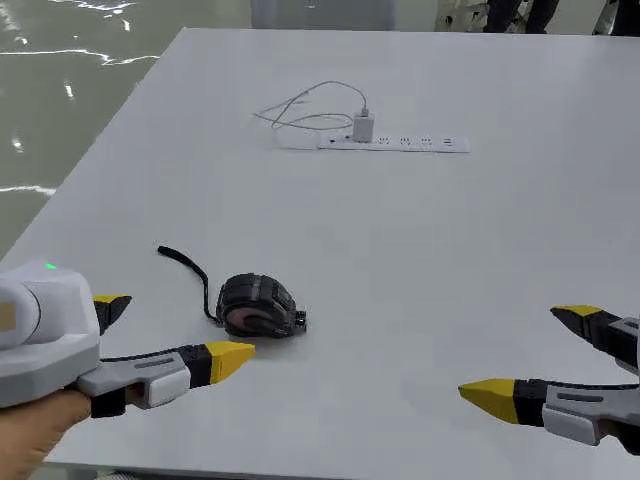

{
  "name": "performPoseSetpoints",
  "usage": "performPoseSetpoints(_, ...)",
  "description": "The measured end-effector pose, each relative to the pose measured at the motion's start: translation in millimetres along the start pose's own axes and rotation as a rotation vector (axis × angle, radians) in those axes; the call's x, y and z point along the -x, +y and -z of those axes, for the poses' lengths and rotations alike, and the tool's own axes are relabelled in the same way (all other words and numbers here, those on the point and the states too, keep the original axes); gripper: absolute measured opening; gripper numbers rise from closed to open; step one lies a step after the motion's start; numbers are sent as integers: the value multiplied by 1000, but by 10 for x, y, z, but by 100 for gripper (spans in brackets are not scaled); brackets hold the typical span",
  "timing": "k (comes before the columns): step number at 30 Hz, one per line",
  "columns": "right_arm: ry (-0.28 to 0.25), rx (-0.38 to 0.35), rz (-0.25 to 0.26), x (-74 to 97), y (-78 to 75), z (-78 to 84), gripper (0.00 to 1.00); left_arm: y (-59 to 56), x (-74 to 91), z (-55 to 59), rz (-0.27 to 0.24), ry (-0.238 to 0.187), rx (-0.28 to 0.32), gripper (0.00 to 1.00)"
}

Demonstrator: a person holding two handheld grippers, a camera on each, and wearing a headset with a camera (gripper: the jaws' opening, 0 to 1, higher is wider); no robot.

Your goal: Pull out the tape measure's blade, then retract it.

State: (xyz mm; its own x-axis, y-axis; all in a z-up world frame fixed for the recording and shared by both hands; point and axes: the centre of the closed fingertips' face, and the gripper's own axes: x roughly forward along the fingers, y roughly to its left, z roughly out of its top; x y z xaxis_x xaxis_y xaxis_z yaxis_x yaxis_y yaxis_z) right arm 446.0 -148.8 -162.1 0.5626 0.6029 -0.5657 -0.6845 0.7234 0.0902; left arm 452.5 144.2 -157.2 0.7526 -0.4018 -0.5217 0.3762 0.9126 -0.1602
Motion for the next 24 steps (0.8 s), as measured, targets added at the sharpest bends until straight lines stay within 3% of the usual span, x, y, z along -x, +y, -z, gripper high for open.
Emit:
performPoseSetpoints(9, -16, -9, 11, -4, -8, -9, 99, -2, 18, -2, 2, 3, -12, 99)
performPoseSetpoints(24, -8, -29, 8, -2, 5, 39, 99, 7, -1, -17, 5, 11, -19, 99)
